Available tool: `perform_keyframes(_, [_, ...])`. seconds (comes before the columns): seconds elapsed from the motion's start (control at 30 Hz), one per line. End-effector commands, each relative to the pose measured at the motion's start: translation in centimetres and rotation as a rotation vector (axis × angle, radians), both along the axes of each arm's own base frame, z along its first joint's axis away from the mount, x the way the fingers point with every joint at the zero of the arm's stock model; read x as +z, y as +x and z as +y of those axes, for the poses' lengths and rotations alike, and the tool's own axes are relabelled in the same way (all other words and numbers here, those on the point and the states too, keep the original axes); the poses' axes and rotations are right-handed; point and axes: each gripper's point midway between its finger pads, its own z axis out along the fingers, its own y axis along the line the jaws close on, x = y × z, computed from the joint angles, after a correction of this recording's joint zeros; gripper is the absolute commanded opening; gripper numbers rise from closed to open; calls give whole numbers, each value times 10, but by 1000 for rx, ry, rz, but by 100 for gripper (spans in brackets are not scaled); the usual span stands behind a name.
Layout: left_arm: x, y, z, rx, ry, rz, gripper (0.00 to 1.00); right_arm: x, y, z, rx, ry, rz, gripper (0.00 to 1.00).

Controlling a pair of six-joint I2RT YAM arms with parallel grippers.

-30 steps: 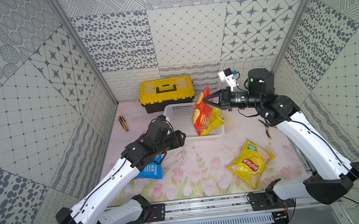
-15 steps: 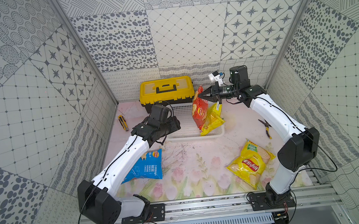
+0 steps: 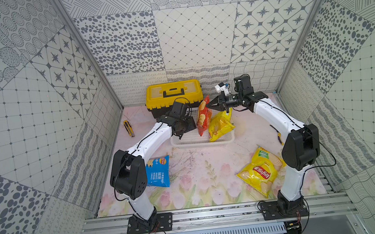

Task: Put the potato chips into the basket
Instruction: Place the potato chip in the basket.

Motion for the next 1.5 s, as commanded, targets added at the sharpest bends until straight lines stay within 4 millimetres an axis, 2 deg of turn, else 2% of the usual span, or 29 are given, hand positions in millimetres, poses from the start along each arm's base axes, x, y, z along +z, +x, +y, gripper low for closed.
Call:
perform_keyframes(0.0, [-19, 11, -14, -63, -6, 29, 64, -11, 3, 2, 29, -5, -24, 0])
perform_keyframes(0.2, [-43, 16, -21, -72, 4, 79, 63, -41, 3, 0, 34, -76, 30, 0])
perform_keyframes(0.33, [-42, 17, -21, -71, 9, 72, 63, -59, 0, -7, 27, -145, 44, 0])
perform_keyframes(0.43, [-43, 17, -23, -83, 10, 73, 63, -66, 0, -12, 16, -185, 41, 0])
perform_keyframes(0.53, [-48, 16, -28, -99, 13, 89, 63, -62, 2, -16, 2, -189, 31, 0])
perform_keyframes(0.6, [-53, 14, -32, -111, 16, 101, 63, -54, 2, -18, -3, -184, 12, 1])
perform_keyframes(0.63, [-55, 13, -34, -119, 15, 105, 63, -48, 2, -18, -6, -179, -1, 5])
perform_keyframes(0.87, [-68, 8, -46, -145, 25, 137, 63, -2, 5, -40, -81, -157, -81, 59])
perform_keyframes(1.07, [-67, 9, -50, -142, 23, 132, 63, 50, -6, -54, -121, -106, -178, 80])
perform_keyframes(1.27, [-64, 9, -63, -169, 40, 129, 63, 90, -26, -65, -147, -78, -262, 86])
perform_keyframes(1.47, [-61, 6, -54, -128, 54, 125, 64, 102, -47, -80, -183, -86, -304, 86])
